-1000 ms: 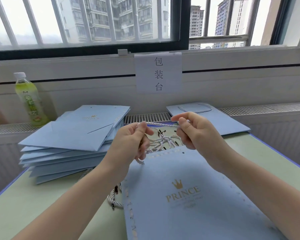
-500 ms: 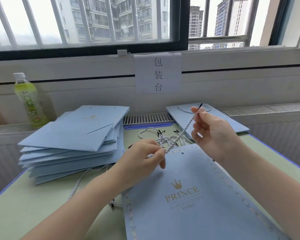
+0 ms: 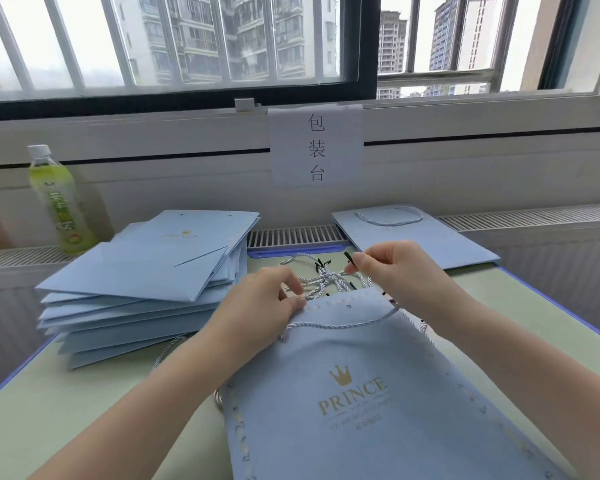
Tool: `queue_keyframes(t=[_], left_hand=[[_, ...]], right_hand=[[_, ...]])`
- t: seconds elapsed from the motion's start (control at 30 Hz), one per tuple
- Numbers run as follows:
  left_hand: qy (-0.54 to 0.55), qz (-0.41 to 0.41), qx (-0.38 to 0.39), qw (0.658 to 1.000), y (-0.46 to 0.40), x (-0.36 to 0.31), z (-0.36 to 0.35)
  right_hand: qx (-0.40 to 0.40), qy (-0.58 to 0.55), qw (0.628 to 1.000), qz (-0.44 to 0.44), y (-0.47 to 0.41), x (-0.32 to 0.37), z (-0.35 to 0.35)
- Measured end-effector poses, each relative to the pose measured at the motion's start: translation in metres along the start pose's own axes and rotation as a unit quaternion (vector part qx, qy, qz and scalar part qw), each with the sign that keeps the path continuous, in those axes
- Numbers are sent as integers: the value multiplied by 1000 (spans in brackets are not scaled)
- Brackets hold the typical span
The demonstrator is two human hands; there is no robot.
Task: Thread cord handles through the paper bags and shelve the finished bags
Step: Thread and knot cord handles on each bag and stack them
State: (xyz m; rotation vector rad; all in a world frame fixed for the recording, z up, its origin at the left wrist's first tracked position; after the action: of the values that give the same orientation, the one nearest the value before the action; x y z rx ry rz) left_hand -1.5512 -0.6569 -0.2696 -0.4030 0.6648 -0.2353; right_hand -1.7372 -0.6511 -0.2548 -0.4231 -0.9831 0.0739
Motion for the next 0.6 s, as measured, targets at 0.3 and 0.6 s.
queue_keyframes(t=[0.3, 0.6], left_hand=[[-321, -40, -7, 946, 11, -8, -1], [-85, -34, 13, 996, 11, -6, -17]], right_hand=[[9, 191, 973, 129, 6, -1, -13], [55, 207, 968, 130, 15, -3, -25]])
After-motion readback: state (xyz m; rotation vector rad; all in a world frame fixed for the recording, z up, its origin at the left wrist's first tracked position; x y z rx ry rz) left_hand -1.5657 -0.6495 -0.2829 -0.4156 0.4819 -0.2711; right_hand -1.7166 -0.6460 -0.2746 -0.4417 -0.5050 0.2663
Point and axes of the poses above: each hand's wrist, its own y-axis away from the middle knuckle, its own z-axis out of the back of the hand, x = y × z, the point moved 3 cm from there along -y, towards the middle knuckle, and after that the axes turned 12 degrees about -x, right-handed, at the moved point
